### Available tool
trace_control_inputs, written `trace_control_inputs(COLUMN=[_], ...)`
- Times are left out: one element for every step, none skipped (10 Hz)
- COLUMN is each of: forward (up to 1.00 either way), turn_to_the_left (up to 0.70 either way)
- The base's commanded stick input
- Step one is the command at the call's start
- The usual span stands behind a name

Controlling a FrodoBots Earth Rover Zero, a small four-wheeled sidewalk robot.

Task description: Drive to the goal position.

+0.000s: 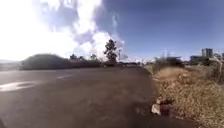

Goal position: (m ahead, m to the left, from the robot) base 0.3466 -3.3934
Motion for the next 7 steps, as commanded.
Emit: trace_control_inputs(forward=[0.50,0.50,0.50,0.50,0.50,0.50,0.50], turn_to_the_left=[0.00,0.00,0.00,0.00,0.00,0.00,0.00])
